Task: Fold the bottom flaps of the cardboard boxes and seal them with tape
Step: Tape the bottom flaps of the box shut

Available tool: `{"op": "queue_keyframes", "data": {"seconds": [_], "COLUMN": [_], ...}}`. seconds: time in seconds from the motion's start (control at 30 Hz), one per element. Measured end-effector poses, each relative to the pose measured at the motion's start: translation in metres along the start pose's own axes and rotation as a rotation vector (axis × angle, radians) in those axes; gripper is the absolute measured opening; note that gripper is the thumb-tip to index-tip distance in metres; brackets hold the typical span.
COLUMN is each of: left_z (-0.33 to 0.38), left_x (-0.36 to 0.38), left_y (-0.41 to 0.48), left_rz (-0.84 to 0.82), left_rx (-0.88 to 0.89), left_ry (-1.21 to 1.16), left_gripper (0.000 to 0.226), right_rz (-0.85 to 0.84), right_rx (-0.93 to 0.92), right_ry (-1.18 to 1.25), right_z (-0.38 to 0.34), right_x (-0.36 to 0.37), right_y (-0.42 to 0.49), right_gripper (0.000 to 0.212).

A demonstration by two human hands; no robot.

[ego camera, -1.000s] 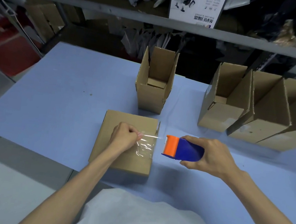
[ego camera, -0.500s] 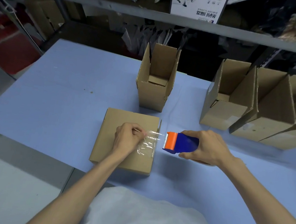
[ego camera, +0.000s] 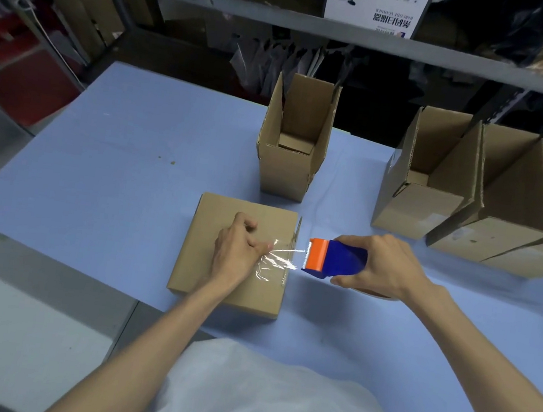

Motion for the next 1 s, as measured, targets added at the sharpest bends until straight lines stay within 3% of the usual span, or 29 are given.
{"op": "queue_keyframes", "data": {"seconds": [0.27, 0.33, 0.43, 0.5, 0.67, 0.8, 0.87, 1.0], "left_z": [0.006, 0.010, 0.019, 0.016, 0.006, 0.007, 0.005, 0.011], "left_x": [-0.010, -0.008, 0.007, 0.014, 0.016, 0.013, 0.013, 0.019], "left_y": [0.002, -0.003, -0.009, -0.006, -0.002, -0.002, -0.002, -0.001], "left_rz": [0.025, 0.029, -0.148, -0.241, -0.259, -0.264, -0.271, -0.306], "left_rx": [0.057, 0.225, 0.453, 0.453, 0.411, 0.422, 0.484, 0.590], "left_ry": [0.374, 0.358, 0.279, 0.230, 0.112, 0.096, 0.162, 0.510], "left_gripper": [0.054, 0.038, 0.022, 0.020, 0.017, 0.016, 0.019, 0.019], "right_rz": [-0.028, -0.034, -0.025, -0.054, -0.098, -0.183, -0.195, -0.039], "right_rx": [-0.023, -0.035, -0.040, -0.033, 0.015, 0.002, 0.061, 0.215], "right_ry": [-0.071, -0.090, -0.141, -0.168, -0.268, -0.552, -0.502, -0.292], "right_z": [-0.003, -0.005, -0.012, -0.018, -0.035, -0.045, -0.029, -0.007], "right_x": [0.005, 0.006, 0.004, 0.002, 0.004, 0.009, 0.012, 0.008], "right_y": [0.007, 0.008, 0.013, 0.016, 0.030, 0.036, 0.025, 0.011], "right_gripper": [0.081, 0.079, 0.074, 0.070, 0.051, 0.024, 0.030, 0.065]}}
Point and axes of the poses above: each hand's wrist, its own y-axis towards the middle knuckle, its own x-axis out of the palm, z = x × y, the point moved 2 cm from there along y, towards the middle knuckle, and after that the axes turned 7 degrees about -z, right-handed, at the moved point
